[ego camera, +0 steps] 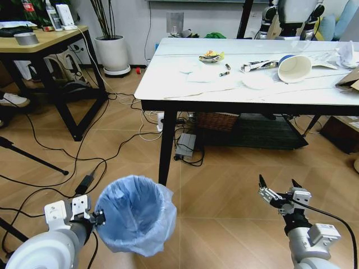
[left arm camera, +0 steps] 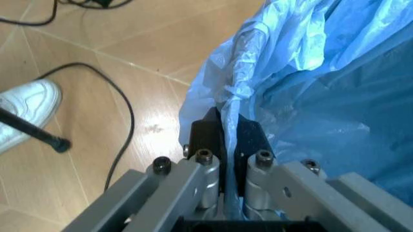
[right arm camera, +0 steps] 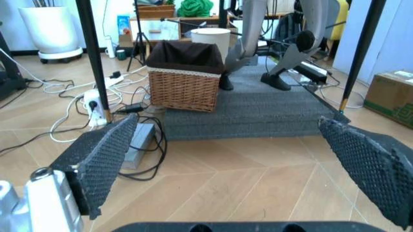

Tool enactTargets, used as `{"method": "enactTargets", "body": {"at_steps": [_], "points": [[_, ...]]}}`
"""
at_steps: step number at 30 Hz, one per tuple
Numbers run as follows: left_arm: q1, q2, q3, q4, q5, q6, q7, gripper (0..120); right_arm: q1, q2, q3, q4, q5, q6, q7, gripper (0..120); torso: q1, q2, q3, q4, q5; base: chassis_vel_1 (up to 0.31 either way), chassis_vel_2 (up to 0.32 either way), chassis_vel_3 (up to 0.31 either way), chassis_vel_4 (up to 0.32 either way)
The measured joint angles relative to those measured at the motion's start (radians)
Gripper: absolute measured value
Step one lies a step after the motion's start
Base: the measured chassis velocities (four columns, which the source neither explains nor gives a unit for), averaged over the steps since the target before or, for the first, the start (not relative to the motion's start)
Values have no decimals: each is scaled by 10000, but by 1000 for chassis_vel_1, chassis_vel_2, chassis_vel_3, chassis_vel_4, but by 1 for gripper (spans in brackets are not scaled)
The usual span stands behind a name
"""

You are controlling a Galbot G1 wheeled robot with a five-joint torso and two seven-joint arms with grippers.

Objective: Pick up the trash bin and place the trash from the table into it.

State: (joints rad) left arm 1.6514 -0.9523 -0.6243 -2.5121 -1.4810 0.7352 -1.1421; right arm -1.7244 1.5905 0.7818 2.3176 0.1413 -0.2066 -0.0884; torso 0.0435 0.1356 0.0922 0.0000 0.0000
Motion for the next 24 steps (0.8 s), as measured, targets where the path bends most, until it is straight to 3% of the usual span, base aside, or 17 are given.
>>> {"method": "enactTargets", "body": {"at_steps": [14, 24], "points": [[72, -54, 164, 81, 818, 2, 1384, 0, -86, 73, 38, 226, -84, -90, 3, 100, 26, 106, 78, 1, 1, 0, 0, 0, 0], [52, 63, 150, 103, -8, 2, 1083, 0, -159, 168, -3, 288, -167, -28, -6, 100, 75, 317, 259, 1, 0, 0, 0, 0, 0]]}}
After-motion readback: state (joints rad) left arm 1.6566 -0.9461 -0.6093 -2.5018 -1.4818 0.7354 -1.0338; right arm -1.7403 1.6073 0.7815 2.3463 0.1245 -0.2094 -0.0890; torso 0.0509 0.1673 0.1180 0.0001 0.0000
